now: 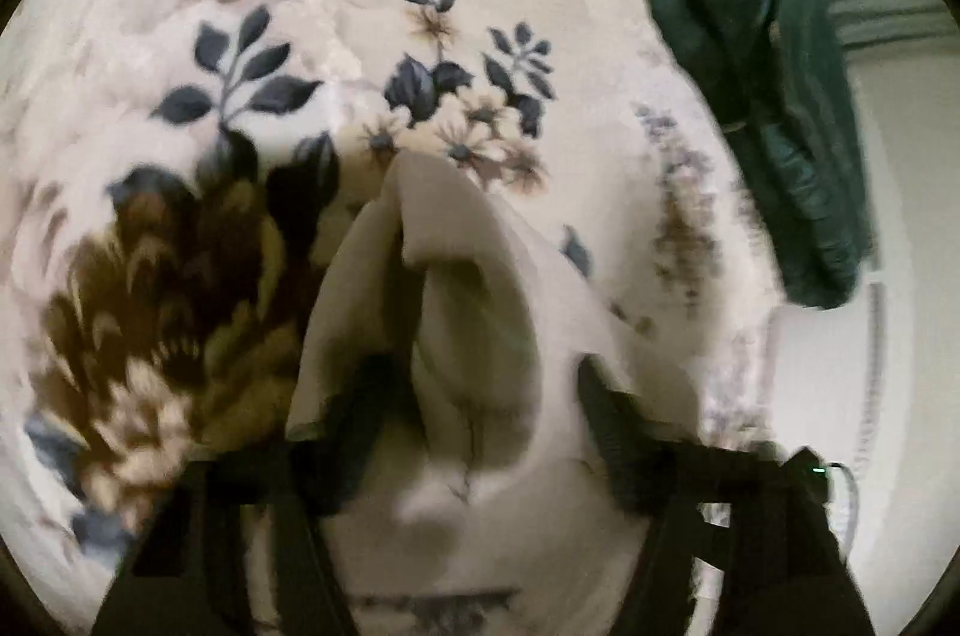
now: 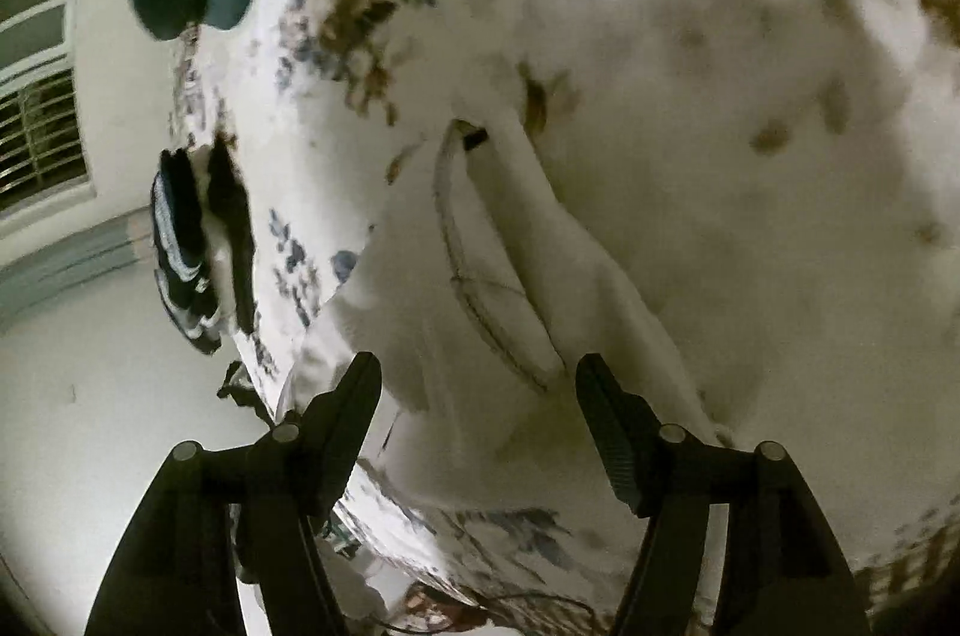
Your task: Fold small clothes
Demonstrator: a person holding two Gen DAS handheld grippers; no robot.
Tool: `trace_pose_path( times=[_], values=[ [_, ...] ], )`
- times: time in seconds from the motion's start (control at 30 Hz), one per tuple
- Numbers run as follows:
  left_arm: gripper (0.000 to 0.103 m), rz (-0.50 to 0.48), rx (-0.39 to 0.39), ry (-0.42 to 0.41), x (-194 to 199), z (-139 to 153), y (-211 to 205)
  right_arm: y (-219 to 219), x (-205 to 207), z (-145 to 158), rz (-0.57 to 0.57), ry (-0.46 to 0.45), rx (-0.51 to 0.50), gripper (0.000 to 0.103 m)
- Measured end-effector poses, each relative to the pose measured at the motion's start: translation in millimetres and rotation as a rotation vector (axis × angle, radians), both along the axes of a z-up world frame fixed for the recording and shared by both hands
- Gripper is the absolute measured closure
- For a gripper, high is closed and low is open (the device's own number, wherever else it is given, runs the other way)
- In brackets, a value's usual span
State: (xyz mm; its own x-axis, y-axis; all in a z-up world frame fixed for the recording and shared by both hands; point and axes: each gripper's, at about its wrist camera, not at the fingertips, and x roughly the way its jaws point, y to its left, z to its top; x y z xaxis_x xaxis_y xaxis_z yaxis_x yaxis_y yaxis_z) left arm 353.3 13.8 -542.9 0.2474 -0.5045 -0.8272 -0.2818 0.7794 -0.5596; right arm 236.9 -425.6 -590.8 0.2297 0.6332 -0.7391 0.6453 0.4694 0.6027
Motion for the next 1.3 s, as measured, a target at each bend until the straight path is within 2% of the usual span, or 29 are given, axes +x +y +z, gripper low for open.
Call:
trace_pose_path(
  times=[0.03, 0.07, 0.2, 0.37, 0.43, 0.5, 0.67, 0.73, 0.77, 0.8, 0.83, 0.87, 0.97, 1.1, 1.2, 1.3],
  values=[
    [0.101, -0.008, 0.025, 0.006, 0.9, 1.1, -0.2, 2.0, 3.1, 0.1, -0.019, 0.006, -0.014, 0.079],
    [0.101, -0.002, 0.045, -0.012, 1.2, 9.0, 1.3, 2.6, 5.3, -1.5, -0.023, 0.008, -0.015, 0.091],
    [0.101, 0.019, 0.027, -0.075, -13.7, 39.5, 17.3, 0.9, 9.2, 19.4, -0.063, -0.062, -0.008, 0.093],
    [0.101, 0.058, -0.049, -0.078, -37.3, 56.3, 35.0, -6.7, 2.8, 53.0, -0.018, -0.112, -0.016, 0.093],
    [0.099, 0.071, -0.063, -0.051, -50.2, 49.4, 38.4, -6.3, -2.4, 53.1, 0.032, -0.086, -0.037, 0.093],
    [0.099, 0.066, -0.035, -0.026, -61.3, 37.8, 37.7, -7.1, -11.3, 47.3, 0.080, -0.049, -0.084, 0.093],
    [0.098, 0.075, -0.036, 0.075, -92.7, -11.1, 45.9, -13.0, -35.9, 11.6, 0.158, 0.068, -0.125, 0.092],
    [0.094, 0.082, -0.074, 0.111, -104.6, -18.8, 54.4, -14.7, -39.6, -2.0, 0.183, 0.145, -0.137, 0.077],
    [0.082, 0.077, -0.067, 0.110, -107.1, -16.3, 56.9, -17.0, -40.6, -5.7, 0.171, 0.164, -0.117, 0.073],
    [0.064, 0.067, -0.057, 0.101, -109.3, -11.2, 59.9, -20.3, -41.4, -7.6, 0.152, 0.171, -0.095, 0.062],
    [0.056, 0.055, -0.048, 0.089, -110.9, -5.4, 62.9, -25.5, -41.6, -5.5, 0.128, 0.171, -0.087, 0.049],
    [0.046, 0.047, -0.033, 0.075, -111.5, 2.0, 66.5, -32.2, -40.7, 0.8, 0.103, 0.161, -0.103, 0.045],
    [0.045, 0.037, -0.002, 0.031, -103.8, 22.2, 73.9, -47.9, -30.2, 22.2, 0.053, 0.071, -0.137, 0.042],
    [0.045, 0.026, 0.011, -0.052, -65.3, 38.6, 71.0, -50.3, 1.4, 34.7, 0.069, -0.027, -0.132, 0.042],
    [0.045, 0.008, 0.006, -0.093, -26.8, 39.7, 63.9, -41.0, 27.1, 34.3, 0.089, -0.044, -0.144, 0.042],
    [0.045, -0.045, 0.028, -0.086, 9.8, 26.0, 49.5, -28.8, 50.1, 22.6, 0.132, -0.049, -0.163, 0.042]
  ],
)
